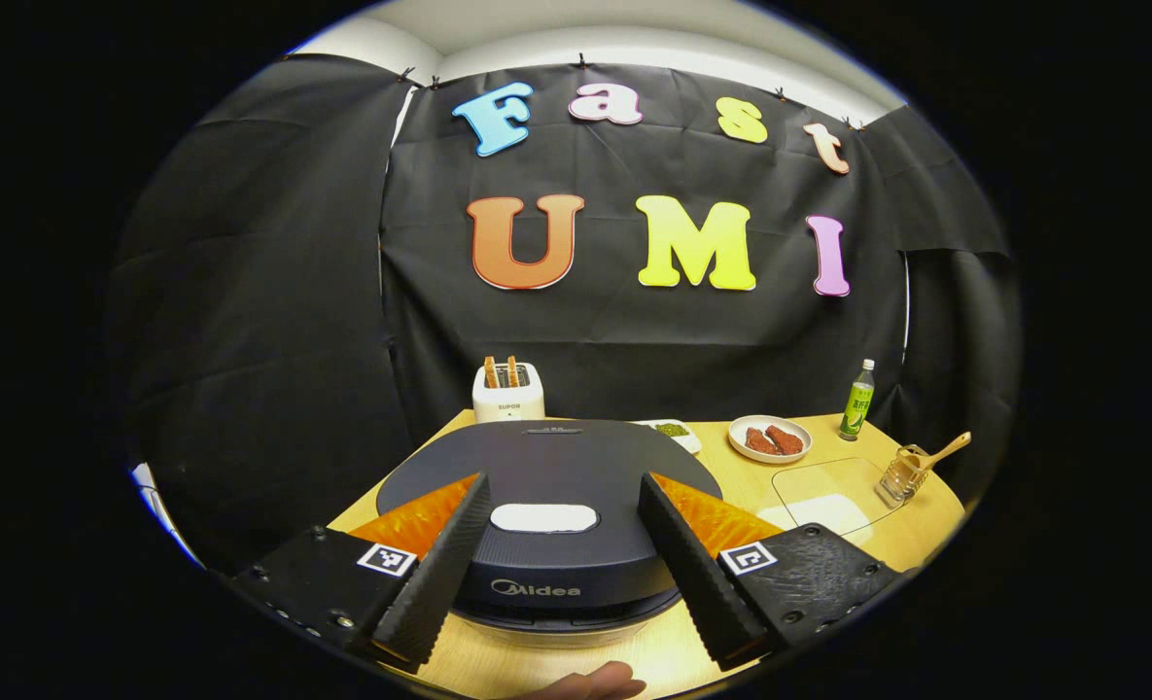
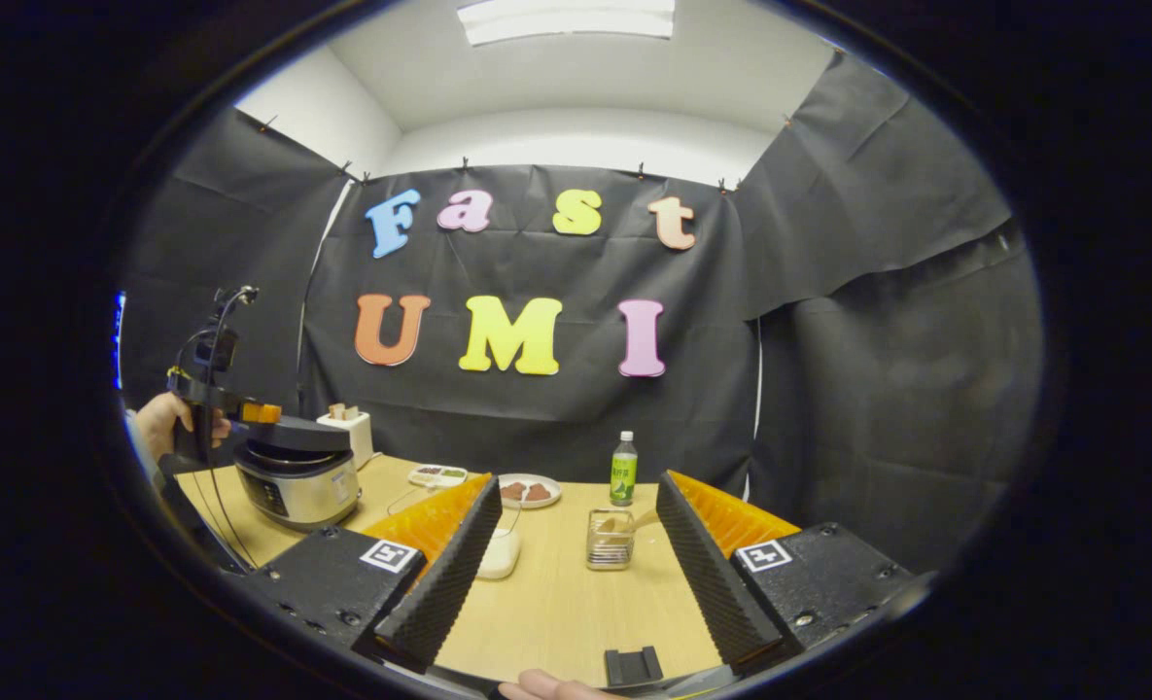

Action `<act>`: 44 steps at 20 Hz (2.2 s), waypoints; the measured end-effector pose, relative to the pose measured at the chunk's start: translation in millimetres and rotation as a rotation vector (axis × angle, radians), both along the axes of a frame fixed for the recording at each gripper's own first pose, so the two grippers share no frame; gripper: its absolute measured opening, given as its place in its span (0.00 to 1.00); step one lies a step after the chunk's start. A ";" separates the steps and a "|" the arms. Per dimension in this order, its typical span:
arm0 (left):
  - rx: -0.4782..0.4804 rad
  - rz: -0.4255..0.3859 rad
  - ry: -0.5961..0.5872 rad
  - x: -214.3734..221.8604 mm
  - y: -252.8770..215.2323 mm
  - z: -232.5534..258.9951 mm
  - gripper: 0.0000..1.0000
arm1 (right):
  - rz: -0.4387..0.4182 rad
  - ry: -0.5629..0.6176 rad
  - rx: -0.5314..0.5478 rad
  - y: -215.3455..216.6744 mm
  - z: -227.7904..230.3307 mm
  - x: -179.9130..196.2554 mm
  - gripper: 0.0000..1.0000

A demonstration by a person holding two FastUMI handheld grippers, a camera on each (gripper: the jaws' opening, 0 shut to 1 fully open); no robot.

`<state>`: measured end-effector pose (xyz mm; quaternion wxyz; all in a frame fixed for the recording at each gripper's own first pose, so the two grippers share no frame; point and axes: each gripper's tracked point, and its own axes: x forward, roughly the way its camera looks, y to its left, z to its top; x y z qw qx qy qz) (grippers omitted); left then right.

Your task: Close the left gripper, press the button to open the rice cooker; take a wooden spoon from the chopstick holder with the right hand, scoop a spoonful of rice and pour it into the rice cooker, then put the wooden spoon back into the chopstick holder.

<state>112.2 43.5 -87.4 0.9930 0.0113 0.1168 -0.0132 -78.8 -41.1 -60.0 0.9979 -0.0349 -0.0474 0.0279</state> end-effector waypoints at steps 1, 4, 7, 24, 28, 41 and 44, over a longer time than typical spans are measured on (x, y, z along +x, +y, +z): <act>0.000 0.002 0.004 -1.5 -0.6 -5.0 0.98 | 0.000 0.001 0.003 -1.5 -0.8 0.4 1.00; 0.001 0.012 0.036 -7.2 -0.4 -25.9 0.99 | -0.012 0.015 0.004 -3.9 -3.0 3.9 1.00; -0.013 0.015 0.012 -11.0 -1.0 -30.2 0.99 | -0.007 0.022 0.005 0.9 -3.3 2.8 1.00; -0.026 0.025 -0.143 -18.5 -3.6 -32.4 0.96 | 0.009 0.035 0.014 9.0 -8.1 6.0 1.00; -0.001 0.039 -0.101 -29.1 -2.3 -26.1 0.95 | -0.010 0.038 0.010 3.6 -6.1 11.4 1.00; -0.043 -0.016 -0.232 -124.0 -50.8 73.4 0.95 | -0.030 0.011 0.020 5.2 16.8 7.1 1.00; -0.013 -0.032 -0.279 -144.4 -66.5 85.1 0.94 | -0.051 0.007 0.029 -0.1 24.5 6.0 1.00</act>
